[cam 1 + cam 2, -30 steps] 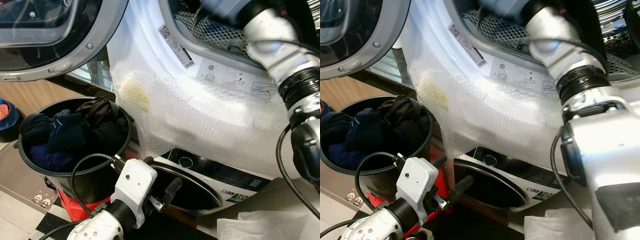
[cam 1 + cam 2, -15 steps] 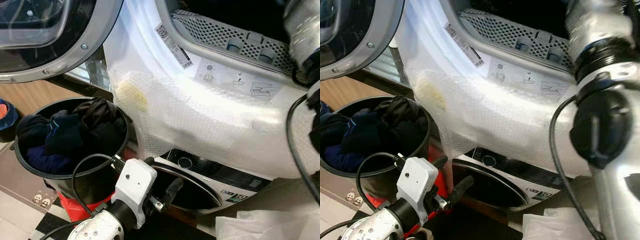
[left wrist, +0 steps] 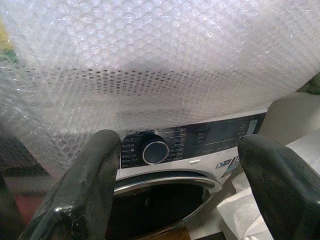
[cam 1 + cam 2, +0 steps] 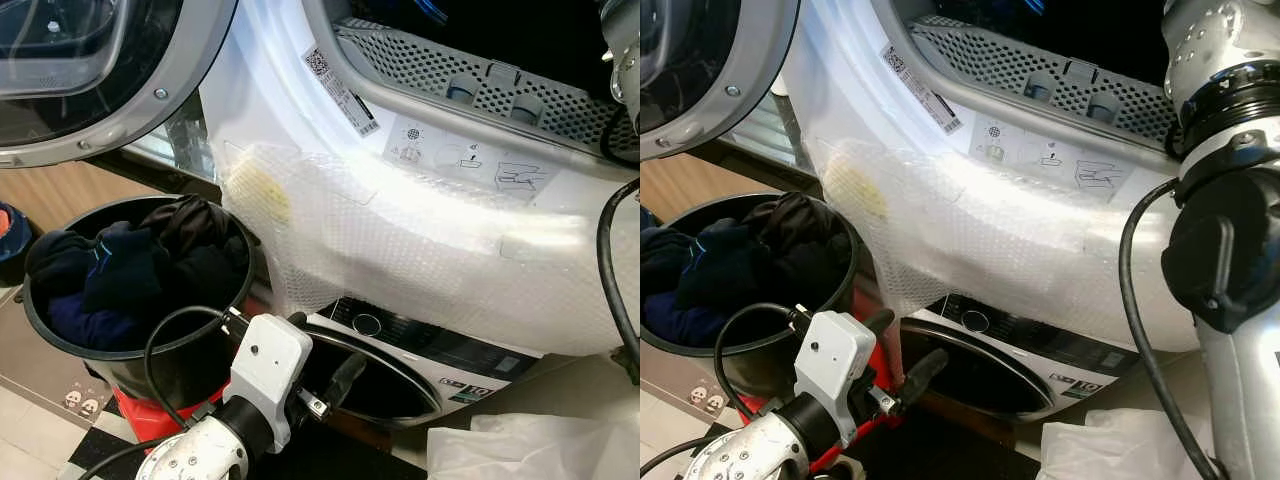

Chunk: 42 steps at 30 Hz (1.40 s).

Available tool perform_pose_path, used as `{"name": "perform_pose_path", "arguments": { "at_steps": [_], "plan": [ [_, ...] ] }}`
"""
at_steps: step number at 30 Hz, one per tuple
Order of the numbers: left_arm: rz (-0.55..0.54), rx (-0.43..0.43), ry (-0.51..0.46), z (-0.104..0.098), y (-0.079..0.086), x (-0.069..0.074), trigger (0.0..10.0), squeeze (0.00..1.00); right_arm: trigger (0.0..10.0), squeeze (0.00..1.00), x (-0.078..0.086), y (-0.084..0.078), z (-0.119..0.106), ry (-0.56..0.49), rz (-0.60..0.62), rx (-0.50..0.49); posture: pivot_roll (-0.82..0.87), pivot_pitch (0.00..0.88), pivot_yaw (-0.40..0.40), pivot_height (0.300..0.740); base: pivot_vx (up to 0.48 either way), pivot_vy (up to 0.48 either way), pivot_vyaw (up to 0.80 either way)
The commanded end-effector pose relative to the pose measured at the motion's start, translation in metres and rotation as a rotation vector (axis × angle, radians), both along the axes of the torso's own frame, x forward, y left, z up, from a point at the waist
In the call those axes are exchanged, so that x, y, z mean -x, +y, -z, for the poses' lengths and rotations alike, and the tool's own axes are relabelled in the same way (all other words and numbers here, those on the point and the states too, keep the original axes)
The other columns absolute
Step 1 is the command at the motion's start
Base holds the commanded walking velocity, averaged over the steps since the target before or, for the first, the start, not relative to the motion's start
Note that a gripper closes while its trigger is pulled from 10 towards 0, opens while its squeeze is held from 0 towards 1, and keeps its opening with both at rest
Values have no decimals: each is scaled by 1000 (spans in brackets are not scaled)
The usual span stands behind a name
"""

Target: Clothes washing

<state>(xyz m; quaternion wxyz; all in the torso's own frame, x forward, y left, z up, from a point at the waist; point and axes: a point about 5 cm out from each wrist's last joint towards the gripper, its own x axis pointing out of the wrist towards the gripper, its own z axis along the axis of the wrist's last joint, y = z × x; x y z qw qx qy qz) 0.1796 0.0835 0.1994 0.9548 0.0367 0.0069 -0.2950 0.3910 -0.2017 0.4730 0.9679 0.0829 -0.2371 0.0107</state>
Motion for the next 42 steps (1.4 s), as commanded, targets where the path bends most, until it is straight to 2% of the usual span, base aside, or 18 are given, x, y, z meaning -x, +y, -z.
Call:
{"name": "perform_pose_path", "arguments": {
  "at_steps": [1, 5, 7, 11, 12, 13, 14, 15, 42],
  "plan": [
    [23, 8, 10, 1, -3, 2, 10000, 0, 10000, 1000, 14, -14, -22, -71, 71, 35, 137, 206, -176, 740, 0, 0, 0],
    [24, 5, 8, 1, -3, 1, 10000, 0, 10000, 1000, 15, -21, -23, -67, 135, 81, 137, 202, -174, 740, 0, 0, 0],
    [29, 7, 9, 1, -3, 1, 10000, 0, 10000, 1000, 18, -26, -25, -71, 195, 138, 136, 197, -171, 740, 0, 0, 0],
    [35, 6, 11, 1, -4, 1, 10000, 0, 10000, 1000, 19, -29, -26, -65, 238, 208, 135, 195, -171, 740, 0, 0, 0],
    [36, 5, 10, 1, -4, 1, 10000, 0, 10000, 1000, 19, -29, -25, -54, 266, 287, 134, 193, -169, 740, 0, 0, 0],
    [37, 4, 10, 1, -4, 0, 10000, 0, 10000, 1000, 15, -22, -20, -6, 259, 473, 134, 191, -167, 740, 0, 0, 0],
    [37, 4, 10, 1, -4, 0, 10000, 0, 10000, 1000, 15, -22, -20, -6, 259, 473, 134, 191, -167, 740, 0, 0, 0],
    [37, 3, 10, 1, -4, 0, 10000, 0, 10000, 1000, 12, -18, -16, 26, 244, 581, 134, 191, -167, 740, 0, 0, 0],
    [37, 3, 10, 1, -4, 0, 10000, 0, 10000, 1000, 12, -18, -16, 26, 244, 581, 134, 191, -167, 740, 0, 0, 0]
  ]
}}
